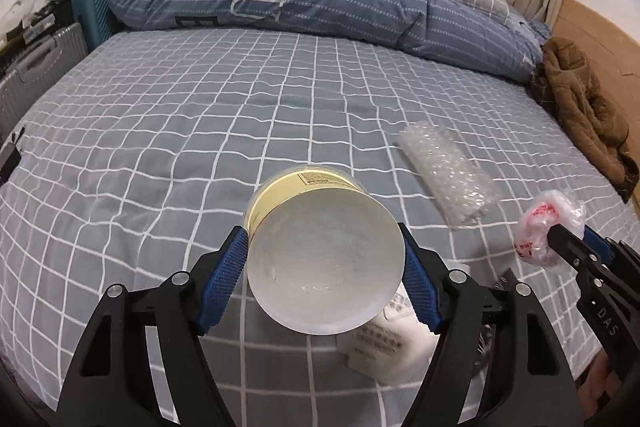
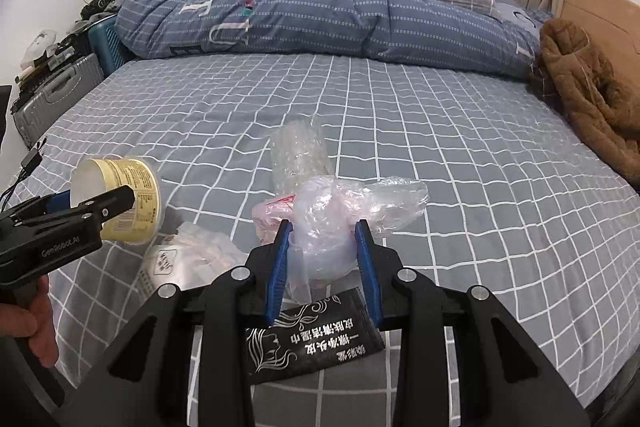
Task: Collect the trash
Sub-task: 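Carry the cup and plastic bag down off the bed toward the bin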
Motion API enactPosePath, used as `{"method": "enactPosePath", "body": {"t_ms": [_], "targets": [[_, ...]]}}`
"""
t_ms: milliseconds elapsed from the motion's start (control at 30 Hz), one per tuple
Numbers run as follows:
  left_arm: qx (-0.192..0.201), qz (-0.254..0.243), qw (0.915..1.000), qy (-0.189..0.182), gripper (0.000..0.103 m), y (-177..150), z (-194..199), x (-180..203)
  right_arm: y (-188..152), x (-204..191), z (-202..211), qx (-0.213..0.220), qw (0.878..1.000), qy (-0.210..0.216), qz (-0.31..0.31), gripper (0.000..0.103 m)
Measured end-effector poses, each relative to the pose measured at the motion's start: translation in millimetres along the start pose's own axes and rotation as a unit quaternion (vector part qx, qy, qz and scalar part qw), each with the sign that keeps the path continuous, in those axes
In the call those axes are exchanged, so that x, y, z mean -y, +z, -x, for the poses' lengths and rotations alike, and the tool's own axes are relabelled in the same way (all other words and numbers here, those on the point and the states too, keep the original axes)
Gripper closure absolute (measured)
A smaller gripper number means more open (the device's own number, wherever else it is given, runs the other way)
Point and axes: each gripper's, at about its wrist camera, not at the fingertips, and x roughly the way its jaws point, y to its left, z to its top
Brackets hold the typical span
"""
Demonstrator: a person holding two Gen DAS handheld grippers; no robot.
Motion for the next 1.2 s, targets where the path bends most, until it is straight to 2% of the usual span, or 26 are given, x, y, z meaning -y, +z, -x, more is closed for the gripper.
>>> {"method": "enactPosePath", "body": {"t_ms": [567, 1200], "targets": [[0.012, -0.01, 0.9998, -0.012, 0.031, -35.3, 48.4, 17.2, -14.1, -12.0, 51.4, 0.022, 1.0, 0.017, -0.003, 0.072], [0.026, -0.013, 0.9994, -0.017, 0.031, -75.9, 86.0, 35.7, -49.8, -10.4, 81.8, 0.011, 1.0, 0.01, 0.005, 0.072]]}}
